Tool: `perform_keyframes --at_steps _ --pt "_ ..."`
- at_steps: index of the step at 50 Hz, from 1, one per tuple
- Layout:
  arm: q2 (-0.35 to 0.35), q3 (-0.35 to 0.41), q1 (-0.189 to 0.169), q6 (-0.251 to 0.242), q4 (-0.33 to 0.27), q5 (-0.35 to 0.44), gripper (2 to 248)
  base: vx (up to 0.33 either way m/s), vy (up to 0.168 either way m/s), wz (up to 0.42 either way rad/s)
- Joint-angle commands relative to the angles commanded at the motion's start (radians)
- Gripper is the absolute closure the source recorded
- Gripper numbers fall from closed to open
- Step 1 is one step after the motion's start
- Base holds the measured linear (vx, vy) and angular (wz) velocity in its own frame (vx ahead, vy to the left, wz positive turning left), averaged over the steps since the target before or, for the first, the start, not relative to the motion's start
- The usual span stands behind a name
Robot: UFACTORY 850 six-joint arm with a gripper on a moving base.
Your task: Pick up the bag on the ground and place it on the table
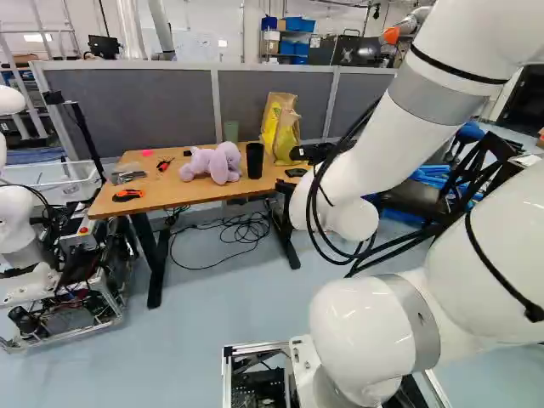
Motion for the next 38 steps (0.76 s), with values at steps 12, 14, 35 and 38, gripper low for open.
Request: perform_keyframes --at_steps 12,14,35,38 --pt "0.009 0.018 0.000 0.000 0.000 0.018 3 0.000 0.000 0.000" --pt "0.009 0.020 0.000 0.000 0.000 0.019 3 0.000 0.000 0.000" --pt "0.010 0.021 0.000 0.000 0.000 0.021 3 0.000 0.000 0.000" --pt "0.010 0.021 0.000 0.000 0.000 0.021 3 0.000 0.000 0.000"
